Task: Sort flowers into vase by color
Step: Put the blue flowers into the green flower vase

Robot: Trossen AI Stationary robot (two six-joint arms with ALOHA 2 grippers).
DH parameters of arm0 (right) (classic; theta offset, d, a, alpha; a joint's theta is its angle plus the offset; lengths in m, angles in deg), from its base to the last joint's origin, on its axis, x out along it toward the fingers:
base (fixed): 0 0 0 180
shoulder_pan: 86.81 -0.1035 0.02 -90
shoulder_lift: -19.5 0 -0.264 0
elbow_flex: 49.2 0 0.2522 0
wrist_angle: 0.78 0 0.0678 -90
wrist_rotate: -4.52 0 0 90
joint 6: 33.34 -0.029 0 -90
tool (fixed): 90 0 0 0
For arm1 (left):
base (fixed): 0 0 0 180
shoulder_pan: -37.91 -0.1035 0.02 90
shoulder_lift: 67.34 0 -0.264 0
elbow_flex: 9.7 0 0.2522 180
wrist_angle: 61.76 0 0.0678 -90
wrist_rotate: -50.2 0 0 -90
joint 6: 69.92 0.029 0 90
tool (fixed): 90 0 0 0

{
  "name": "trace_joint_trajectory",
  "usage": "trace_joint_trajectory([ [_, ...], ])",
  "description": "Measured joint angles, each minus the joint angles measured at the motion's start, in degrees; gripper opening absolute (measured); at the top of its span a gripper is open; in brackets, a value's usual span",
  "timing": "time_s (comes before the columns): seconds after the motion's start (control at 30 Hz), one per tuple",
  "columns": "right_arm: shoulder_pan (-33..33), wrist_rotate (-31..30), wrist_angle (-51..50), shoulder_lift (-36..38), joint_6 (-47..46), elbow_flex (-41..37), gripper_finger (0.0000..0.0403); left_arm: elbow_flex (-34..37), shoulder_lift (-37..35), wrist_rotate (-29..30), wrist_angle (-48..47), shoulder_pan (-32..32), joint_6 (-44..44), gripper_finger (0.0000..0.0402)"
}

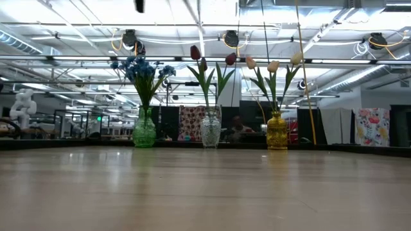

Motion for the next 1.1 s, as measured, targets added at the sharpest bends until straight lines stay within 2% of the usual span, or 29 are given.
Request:
trace_joint_trajectory([
  [0.23, -0.36, 0.03, -7.55, 0.0, -2.11, 0.0, 0.0222, 0.19, -13.59, 7.13, -19.43, -3.76, 1.98, 0.0017],
  [0.43, -0.34, 0.05, -9.68, -0.01, -3.94, 0.0, 0.0222, 5.17, -23.08, 14.69, -26.88, -5.23, 1.41, 0.0017],
  [0.63, -0.34, 0.05, -9.69, -0.02, -3.28, 0.0, 0.0222, 13.86, -30.17, 23.57, -26.33, -6.76, -0.62, 0.0017],
  [0.9, -0.34, 0.06, -10.9, -0.02, -2.71, 0.0, 0.0222, 25.88, -36.59, 27.52, -17.95, -8.95, -5.99, 0.0017],
  [1.1, -0.34, 0.07, -11.71, -0.02, -2.7, 0.0, 0.0222, 30.8, -37.32, 32.46, -13.55, -11.87, -6.34, 0.0015],
])
